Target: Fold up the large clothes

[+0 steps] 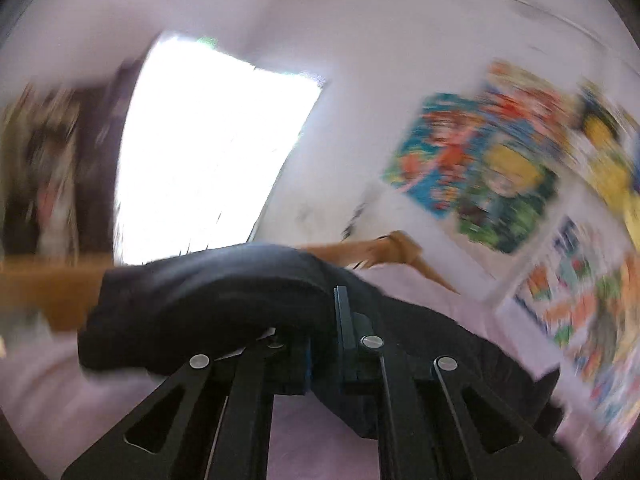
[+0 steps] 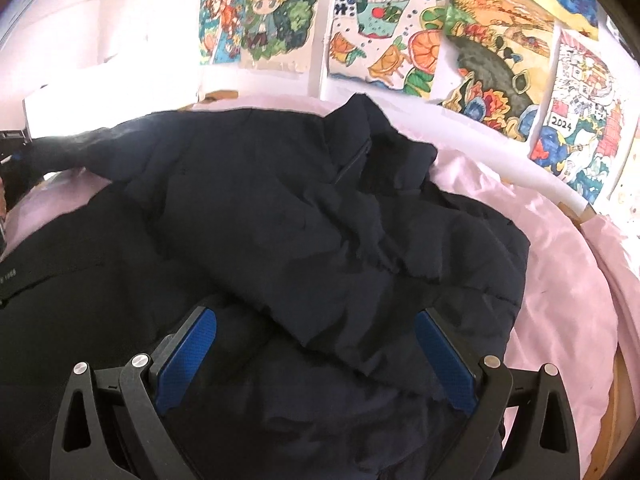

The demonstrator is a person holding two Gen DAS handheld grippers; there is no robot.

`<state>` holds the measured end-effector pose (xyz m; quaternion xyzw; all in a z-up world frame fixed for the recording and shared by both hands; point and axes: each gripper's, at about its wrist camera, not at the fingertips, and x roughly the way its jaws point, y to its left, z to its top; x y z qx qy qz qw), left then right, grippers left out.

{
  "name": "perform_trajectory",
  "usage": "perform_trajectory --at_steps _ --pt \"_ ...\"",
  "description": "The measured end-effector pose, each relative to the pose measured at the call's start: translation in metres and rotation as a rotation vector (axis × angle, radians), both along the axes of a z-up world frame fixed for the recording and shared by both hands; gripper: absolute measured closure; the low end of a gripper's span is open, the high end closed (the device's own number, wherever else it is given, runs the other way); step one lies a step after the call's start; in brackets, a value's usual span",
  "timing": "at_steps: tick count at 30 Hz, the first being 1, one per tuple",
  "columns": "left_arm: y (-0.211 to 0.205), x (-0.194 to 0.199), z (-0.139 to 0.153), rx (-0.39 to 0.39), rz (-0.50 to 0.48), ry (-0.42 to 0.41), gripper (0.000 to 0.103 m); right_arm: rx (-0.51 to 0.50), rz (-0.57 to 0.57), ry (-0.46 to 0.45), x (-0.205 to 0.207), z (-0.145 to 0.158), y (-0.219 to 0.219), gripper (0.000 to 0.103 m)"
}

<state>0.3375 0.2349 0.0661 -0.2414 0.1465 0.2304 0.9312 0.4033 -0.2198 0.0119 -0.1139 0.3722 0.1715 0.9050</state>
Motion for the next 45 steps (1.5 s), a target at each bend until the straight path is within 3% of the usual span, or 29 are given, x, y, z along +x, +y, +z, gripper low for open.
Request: perform_trajectory --at_steps 3,8,14,19,27,33,39,45 --pt "-0.041 -0.001 0.021 0.163 -0.116 -0.041 0.099 0.035 -0.003 -0.027 -0.001 0.007 -0.004 0.002" --pt "-0.115 0.001 0.047 0.372 -0.328 -0.09 0.099 0.064 -0.021 -0.064 0.0 0.021 -0.01 0.002" --pt "-0.208 0.023 0.058 0.585 -0.65 -0.048 0.099 0.098 -0.081 -0.083 0.004 0.037 -0.031 0.002" --pt "-0.285 0.035 0.036 0.769 -0.904 0.015 0.099 0.141 -0.157 -0.086 0.012 0.047 -0.062 0.002" --pt "-0.373 0.02 -0.055 0.965 -1.309 0.221 0.099 0.16 -0.261 -0.081 0.021 0.05 -0.113 0.002" --pt "-0.392 0.034 -0.107 0.967 -1.381 0.351 0.099 0.175 -0.295 -0.03 0.028 0.037 -0.133 0.002" --pt "-0.387 0.047 -0.103 0.952 -1.386 0.36 0.098 0.242 -0.279 0.028 0.031 0.031 -0.136 0.002" --pt "-0.39 0.02 -0.1 1.049 -1.379 0.332 0.096 0.329 -0.25 0.068 0.035 0.035 -0.128 0.002"
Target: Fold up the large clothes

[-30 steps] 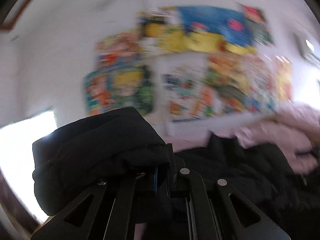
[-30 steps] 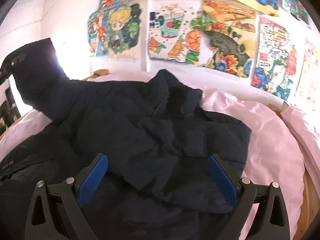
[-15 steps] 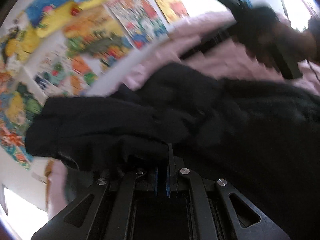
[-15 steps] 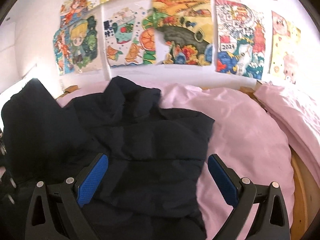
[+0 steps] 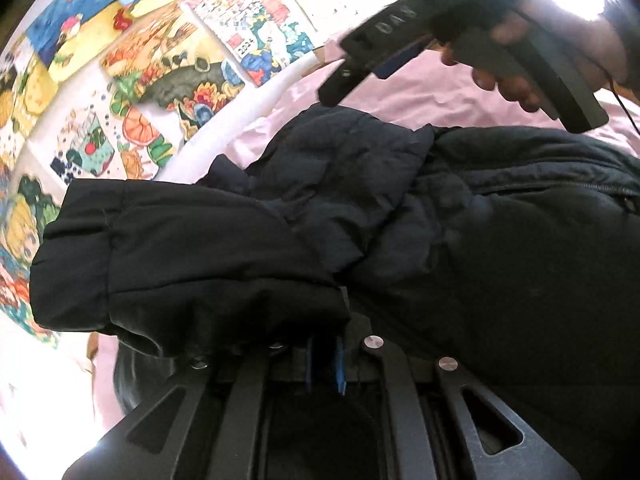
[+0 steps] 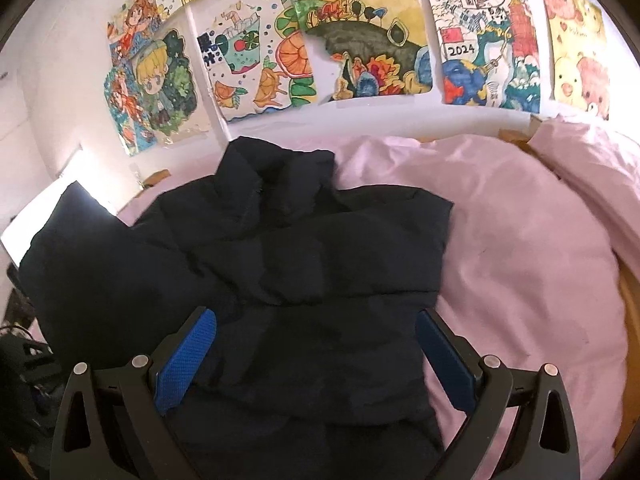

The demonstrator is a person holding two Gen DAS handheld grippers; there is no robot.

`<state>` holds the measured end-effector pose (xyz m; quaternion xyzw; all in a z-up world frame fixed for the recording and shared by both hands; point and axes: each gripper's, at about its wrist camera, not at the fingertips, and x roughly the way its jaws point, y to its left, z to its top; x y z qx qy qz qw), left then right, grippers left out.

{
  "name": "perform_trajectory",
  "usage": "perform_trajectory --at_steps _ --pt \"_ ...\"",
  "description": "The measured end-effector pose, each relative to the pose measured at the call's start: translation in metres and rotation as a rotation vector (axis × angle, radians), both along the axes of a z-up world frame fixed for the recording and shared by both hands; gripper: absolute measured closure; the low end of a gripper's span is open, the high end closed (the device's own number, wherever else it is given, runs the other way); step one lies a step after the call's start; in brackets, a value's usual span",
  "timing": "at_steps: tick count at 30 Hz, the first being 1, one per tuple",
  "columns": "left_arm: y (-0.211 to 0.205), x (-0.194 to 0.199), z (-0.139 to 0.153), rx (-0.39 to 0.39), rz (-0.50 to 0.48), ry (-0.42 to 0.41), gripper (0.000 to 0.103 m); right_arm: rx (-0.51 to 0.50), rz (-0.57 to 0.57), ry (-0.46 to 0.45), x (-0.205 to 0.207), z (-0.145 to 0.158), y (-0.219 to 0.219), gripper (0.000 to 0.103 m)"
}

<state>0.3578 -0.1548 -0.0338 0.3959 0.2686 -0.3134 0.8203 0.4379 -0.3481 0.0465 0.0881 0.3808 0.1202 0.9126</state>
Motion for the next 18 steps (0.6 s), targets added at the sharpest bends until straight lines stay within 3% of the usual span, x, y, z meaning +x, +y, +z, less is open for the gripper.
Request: perform_trajectory --at_steps 6,12,16,18 --pt "-0.009 -0.006 -0.001 0.066 -0.052 -0.048 0.091 0.078 -0.02 0.035 0.004 -0.005 -0.008 0.002" --pt "-0.014 0.001 -0.011 0.064 -0.05 0.022 0.085 0.174 -0.083 0.083 0.003 -0.013 -0.029 0.002" --pt "-0.012 0.008 -0.015 0.043 -0.041 0.077 0.08 0.302 -0.166 0.167 0.0 -0.031 -0.056 0.002" --pt "-0.009 0.011 -0.013 0.012 -0.038 0.113 0.072 0.382 -0.177 0.198 -0.004 -0.042 -0.068 0.002"
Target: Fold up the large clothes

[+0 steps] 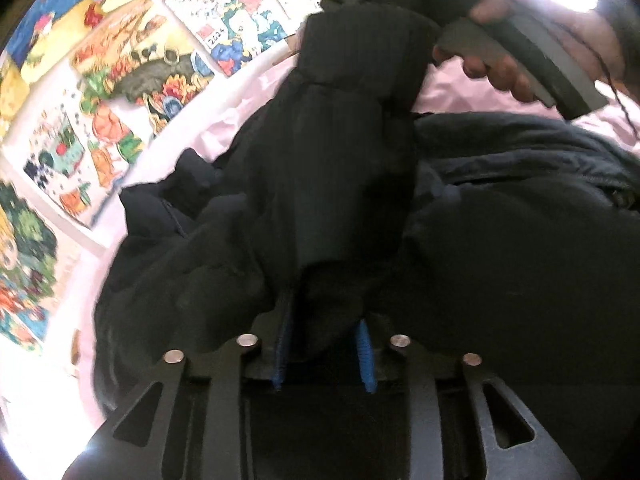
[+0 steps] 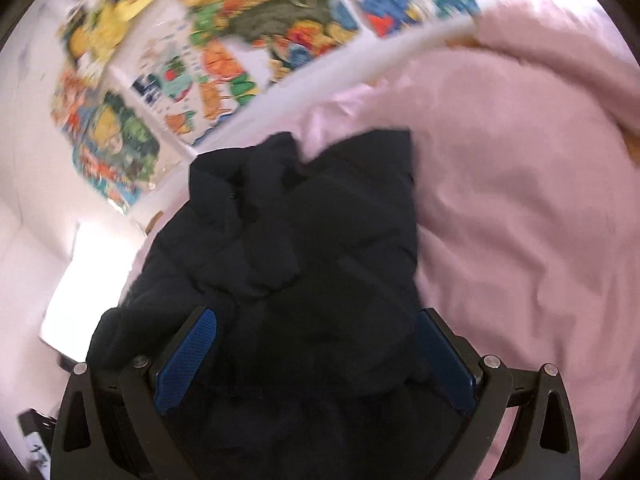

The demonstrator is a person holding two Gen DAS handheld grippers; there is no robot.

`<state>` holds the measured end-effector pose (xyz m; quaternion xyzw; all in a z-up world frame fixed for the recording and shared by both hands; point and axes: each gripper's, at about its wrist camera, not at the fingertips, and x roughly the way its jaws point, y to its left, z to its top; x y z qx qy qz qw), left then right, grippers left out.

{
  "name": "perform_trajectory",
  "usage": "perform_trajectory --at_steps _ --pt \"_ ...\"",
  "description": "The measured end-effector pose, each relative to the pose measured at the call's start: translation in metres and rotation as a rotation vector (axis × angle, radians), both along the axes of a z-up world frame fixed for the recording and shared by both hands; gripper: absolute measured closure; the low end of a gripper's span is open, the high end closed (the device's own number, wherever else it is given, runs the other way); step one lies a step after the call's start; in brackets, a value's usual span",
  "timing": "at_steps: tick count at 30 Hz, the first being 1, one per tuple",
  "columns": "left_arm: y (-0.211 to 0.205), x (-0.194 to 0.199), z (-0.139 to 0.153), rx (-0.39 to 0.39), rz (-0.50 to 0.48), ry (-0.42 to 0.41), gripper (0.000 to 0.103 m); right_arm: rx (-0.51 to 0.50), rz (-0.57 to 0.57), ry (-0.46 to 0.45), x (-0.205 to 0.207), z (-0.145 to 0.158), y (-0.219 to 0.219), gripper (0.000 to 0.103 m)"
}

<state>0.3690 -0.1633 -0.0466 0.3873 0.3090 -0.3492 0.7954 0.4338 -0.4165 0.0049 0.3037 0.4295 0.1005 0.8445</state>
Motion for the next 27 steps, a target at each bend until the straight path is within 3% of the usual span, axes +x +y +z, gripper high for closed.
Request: perform_trajectory --at_steps 6,16,18,23,26,27 --pt "0.017 0.009 0.018 -0.102 0.03 0.098 0.057 0.253 0.007 0.062 -0.012 -0.026 -0.022 0.002" --pt "0.047 0.018 0.039 -0.271 0.184 0.214 0.045 0.542 0.074 0.016 -0.028 -0.033 -0.021 0.002" --pt "0.051 0.022 0.04 -0.288 0.223 0.233 0.045 0.502 0.1 0.034 -0.029 -0.031 -0.014 0.002" --pt "0.066 0.025 0.051 -0.329 0.284 0.21 0.045 0.077 0.193 0.119 -0.032 -0.019 0.017 0.002" --pt "0.078 0.024 0.058 -0.344 0.333 0.157 0.045 0.083 0.202 0.132 -0.033 -0.018 0.022 0.003" --pt "0.082 0.026 0.059 -0.353 0.35 0.15 0.045 0.09 0.205 0.14 -0.032 -0.018 0.024 0.011"
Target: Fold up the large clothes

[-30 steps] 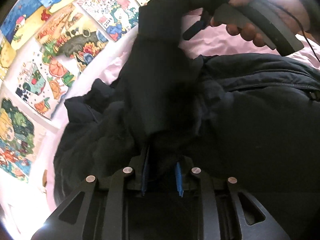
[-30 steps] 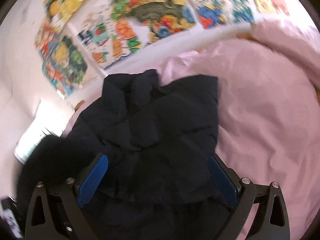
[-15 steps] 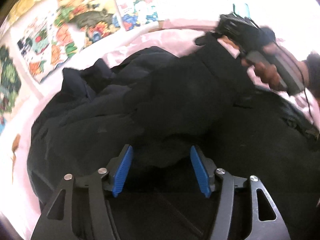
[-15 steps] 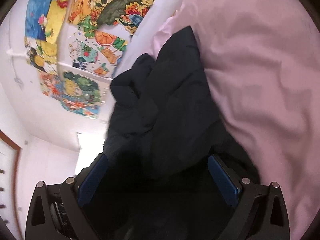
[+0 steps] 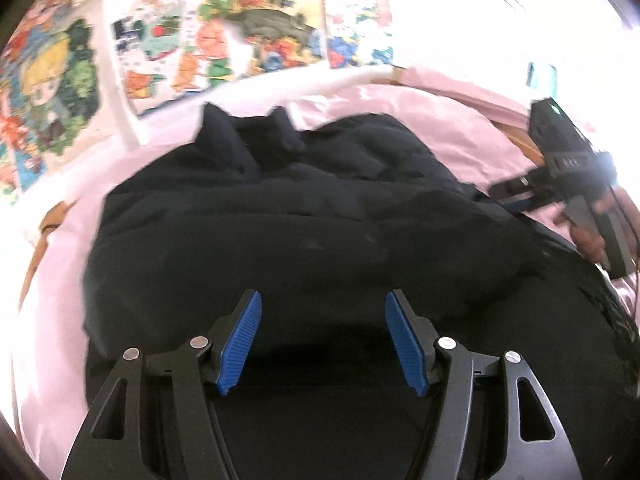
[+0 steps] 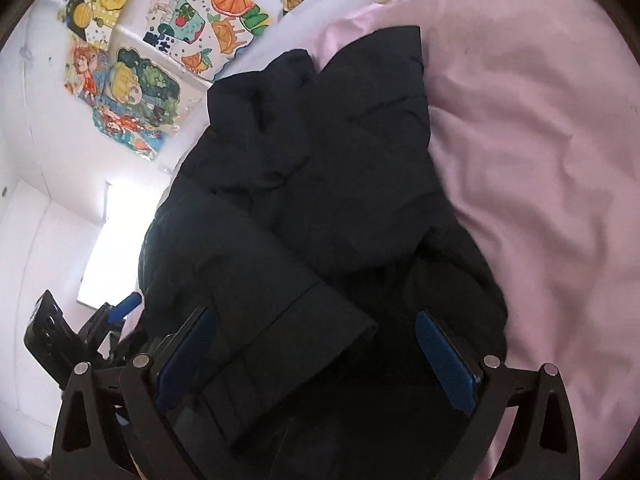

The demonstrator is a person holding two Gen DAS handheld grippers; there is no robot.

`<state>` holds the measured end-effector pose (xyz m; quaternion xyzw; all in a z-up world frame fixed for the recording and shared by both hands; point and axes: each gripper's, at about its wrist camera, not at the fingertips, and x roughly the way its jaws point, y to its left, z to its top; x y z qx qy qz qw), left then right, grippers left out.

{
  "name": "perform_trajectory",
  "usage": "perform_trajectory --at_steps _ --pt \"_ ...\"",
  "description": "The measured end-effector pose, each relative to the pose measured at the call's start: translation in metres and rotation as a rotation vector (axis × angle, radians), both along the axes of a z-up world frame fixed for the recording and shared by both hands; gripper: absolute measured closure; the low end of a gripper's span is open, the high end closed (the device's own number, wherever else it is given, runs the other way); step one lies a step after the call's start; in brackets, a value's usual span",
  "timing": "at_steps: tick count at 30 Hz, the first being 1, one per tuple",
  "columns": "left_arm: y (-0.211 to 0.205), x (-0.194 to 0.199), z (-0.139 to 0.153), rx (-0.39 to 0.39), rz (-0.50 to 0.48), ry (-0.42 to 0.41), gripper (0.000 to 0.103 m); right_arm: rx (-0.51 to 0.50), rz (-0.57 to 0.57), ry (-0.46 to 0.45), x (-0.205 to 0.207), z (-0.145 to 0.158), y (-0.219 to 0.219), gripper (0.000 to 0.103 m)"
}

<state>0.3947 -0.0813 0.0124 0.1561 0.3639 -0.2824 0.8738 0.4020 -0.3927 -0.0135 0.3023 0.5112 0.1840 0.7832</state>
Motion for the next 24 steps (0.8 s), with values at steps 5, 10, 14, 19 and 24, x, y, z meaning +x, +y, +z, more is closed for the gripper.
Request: perform_trajectory --at_steps 5,10,14,19,24 --pt "0.037 0.017 0.01 -0.072 0.169 0.01 0.045 -0.099 0.015 0.032 -0.001 0.001 0.013 0.048" --pt "0.08 0.033 0.024 -0.17 0.324 0.05 0.044 -0.143 0.019 0.005 -0.014 0.005 0.011 0.094" --pt "0.104 0.041 0.033 -0.213 0.38 0.071 0.044 -0.256 0.027 -0.108 -0.015 0.036 0.016 0.097" --pt "0.116 0.044 0.038 -0.228 0.402 0.08 0.044 -0.413 -0.025 -0.295 0.004 0.087 0.016 0.098" --pt "0.103 0.05 0.036 -0.13 0.376 0.013 0.043 -0.494 -0.085 -0.352 0.041 0.098 0.013 0.098"
